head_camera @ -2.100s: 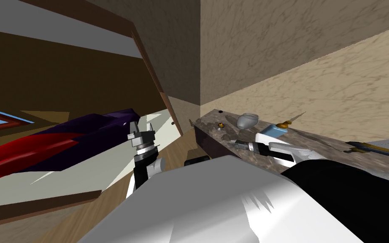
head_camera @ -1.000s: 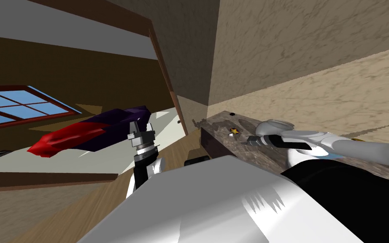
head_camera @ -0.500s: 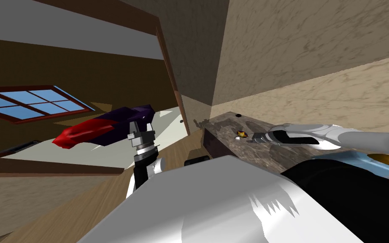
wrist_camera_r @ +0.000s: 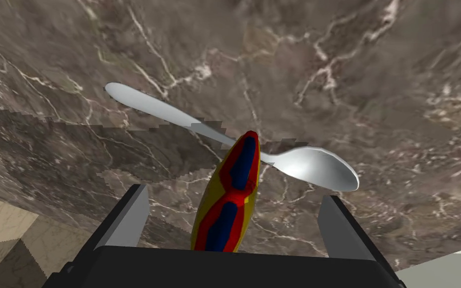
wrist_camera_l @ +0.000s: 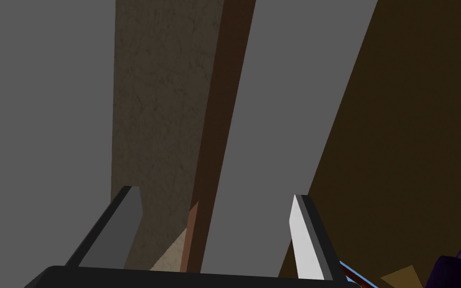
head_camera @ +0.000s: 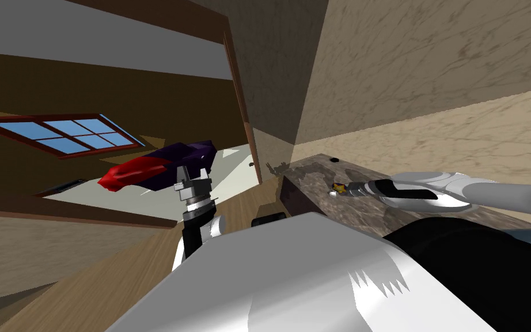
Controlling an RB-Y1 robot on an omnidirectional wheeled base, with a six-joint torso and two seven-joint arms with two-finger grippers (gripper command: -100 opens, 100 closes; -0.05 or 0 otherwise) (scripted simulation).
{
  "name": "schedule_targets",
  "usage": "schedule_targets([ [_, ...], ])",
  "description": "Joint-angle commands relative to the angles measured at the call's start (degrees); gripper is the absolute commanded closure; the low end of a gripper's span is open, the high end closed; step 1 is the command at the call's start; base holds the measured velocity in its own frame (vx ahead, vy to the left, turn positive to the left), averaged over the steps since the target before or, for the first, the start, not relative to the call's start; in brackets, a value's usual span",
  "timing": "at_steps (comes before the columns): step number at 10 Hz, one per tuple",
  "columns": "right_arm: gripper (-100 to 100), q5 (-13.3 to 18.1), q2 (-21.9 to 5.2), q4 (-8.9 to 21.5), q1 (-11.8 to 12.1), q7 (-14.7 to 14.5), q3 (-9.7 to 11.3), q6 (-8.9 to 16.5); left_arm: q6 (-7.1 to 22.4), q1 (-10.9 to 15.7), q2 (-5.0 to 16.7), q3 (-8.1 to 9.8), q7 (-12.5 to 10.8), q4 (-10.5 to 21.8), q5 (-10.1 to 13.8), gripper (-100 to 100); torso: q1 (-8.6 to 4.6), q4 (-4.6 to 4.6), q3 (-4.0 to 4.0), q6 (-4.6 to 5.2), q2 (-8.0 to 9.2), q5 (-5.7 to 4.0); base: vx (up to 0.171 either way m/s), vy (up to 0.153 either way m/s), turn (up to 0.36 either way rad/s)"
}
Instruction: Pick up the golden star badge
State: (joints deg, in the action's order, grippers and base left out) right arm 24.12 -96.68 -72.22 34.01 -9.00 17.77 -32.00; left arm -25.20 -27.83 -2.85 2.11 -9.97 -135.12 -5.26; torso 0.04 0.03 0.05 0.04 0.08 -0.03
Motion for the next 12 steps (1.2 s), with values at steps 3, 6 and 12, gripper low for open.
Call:
schedule_targets([
  [3, 100, -0.5, 1.1, 0.3, 1.1, -0.5, -0.3, 0.8, 0.0, 0.0, 0.0, 0.01, 0.0, 0.0, 0.0, 0, -0.01, 0.02, 0.02, 0.06, 0.03, 0.01, -0.012, -0.012, 0.071],
  [6, 100, -0.6, 1.1, 0.3, 1.0, -0.5, -0.3, 0.8, 0.0, 0.0, 0.0, 0.0, 0.0, 0.0, 0.0, 0, 0.04, -0.01, -0.01, 0.03, -0.02, 0.0, 0.0, 0.0, 0.0],
  [12, 0, -1.2, -1.3, -0.9, 1.7, -0.5, -1.2, 0.0, 0.0, 0.0, 0.0, 0.0, 0.0, 0.0, 0.0, 0, 0.12, 0.0, 0.0, 0.05, 0.0, 0.01, 0.007, 0.007, -0.091],
])
